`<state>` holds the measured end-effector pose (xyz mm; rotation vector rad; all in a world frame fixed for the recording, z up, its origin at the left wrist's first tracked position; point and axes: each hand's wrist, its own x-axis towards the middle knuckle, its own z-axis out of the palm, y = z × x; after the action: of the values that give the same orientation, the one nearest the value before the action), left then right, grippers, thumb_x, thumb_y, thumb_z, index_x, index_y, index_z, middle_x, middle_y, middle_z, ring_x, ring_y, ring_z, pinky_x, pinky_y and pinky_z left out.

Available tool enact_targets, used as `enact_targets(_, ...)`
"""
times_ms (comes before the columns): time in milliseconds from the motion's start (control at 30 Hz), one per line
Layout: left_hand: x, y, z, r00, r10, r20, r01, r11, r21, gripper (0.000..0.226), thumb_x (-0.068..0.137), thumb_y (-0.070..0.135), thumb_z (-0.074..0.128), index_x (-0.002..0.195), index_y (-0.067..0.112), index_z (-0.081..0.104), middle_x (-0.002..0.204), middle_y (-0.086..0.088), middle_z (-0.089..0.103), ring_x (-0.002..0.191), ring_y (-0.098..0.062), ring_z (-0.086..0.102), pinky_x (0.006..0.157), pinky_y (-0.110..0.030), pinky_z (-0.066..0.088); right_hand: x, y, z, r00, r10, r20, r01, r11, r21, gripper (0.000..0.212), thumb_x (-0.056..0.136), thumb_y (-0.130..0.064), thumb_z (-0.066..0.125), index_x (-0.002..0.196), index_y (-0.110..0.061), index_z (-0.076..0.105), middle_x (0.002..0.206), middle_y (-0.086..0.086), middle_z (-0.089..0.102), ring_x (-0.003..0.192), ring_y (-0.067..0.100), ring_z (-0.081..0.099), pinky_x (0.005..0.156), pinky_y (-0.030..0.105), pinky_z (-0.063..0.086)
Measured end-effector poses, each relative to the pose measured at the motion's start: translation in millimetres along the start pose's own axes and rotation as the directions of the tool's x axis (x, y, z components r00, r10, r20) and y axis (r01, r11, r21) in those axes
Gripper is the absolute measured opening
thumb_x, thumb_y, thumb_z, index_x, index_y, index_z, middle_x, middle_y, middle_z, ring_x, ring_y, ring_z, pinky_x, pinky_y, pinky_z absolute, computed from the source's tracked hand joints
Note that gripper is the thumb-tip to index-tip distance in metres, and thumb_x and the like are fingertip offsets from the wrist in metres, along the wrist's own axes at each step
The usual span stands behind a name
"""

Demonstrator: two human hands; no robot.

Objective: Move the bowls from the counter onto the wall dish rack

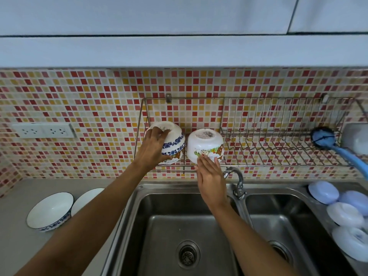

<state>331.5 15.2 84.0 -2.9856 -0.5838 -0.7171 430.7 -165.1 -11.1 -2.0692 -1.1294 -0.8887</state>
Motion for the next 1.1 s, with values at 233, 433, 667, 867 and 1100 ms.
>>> enact_targets(233,-0.5,-5.7,12.7,0.999,-0.019,-0.028,0.017,0.998,-0.058,0.099,0.062,0.035,0.085,0.142,0.011,0.033,0.143,-0.020,0.033,0.131,-0.037,0.032,0.107,-0.048,0.038,-1.4,0.1,1.9,1.000,0.005,0.001,-0.005,1.000,0.014,0.034,0.096,-0.024,0.047,0.117,-0.006,0.067,0.118,0.010,0.068,0.115,0.020,0.062,0.114,0.040,0.027)
enact_targets(433,3.2,-11.3,18.8,1.000,-0.023,0.008,0.024,0.991,-0.128,0.102,0.058,0.034,0.088,0.141,0.015,0.033,0.144,-0.016,0.031,0.130,-0.035,0.032,0.108,-0.047,0.039,-2.8,-0.1,3.5,1.000,0.016,-0.013,-0.015,1.000,0.027,0.033,0.095,-0.024,0.050,0.117,-0.006,0.067,0.119,0.010,0.068,0.116,0.019,0.062,0.114,0.038,0.028)
enact_targets(667,8.6,-11.9,22.4,0.997,-0.020,0.076,0.028,0.994,-0.109,0.104,0.057,0.031,0.089,0.141,0.012,0.032,0.141,-0.016,0.030,0.131,-0.034,0.030,0.112,-0.045,0.034,-3.4,0.4,5.4,0.999,0.019,-0.032,-0.018,1.000,0.024,0.030,0.092,-0.020,0.057,0.117,-0.006,0.067,0.118,0.010,0.068,0.116,0.019,0.062,0.114,0.039,0.029)
enact_targets(867,10.4,-19.8,28.8,0.995,-0.013,0.100,0.028,0.989,-0.147,0.099,0.060,0.031,0.087,0.140,0.012,0.032,0.145,-0.012,0.032,0.133,-0.032,0.029,0.113,-0.045,0.032,-2.8,-1.1,4.1,1.000,0.022,-0.019,-0.022,1.000,0.018,0.029,0.091,-0.018,0.060,0.116,-0.005,0.067,0.118,0.010,0.068,0.115,0.020,0.062,0.113,0.041,0.028)
enact_targets(1100,1.5,-23.5,35.3,0.996,-0.075,0.056,0.091,0.925,-0.370,0.069,0.076,0.024,0.077,0.137,0.017,0.044,0.146,-0.006,0.041,0.132,-0.028,0.039,0.110,-0.044,0.038,-1.0,-5.2,-1.3,0.998,0.049,0.045,-0.049,0.999,-0.001,0.030,0.092,-0.019,0.058,0.118,-0.005,0.066,0.120,0.011,0.067,0.116,0.020,0.062,0.114,0.041,0.027)
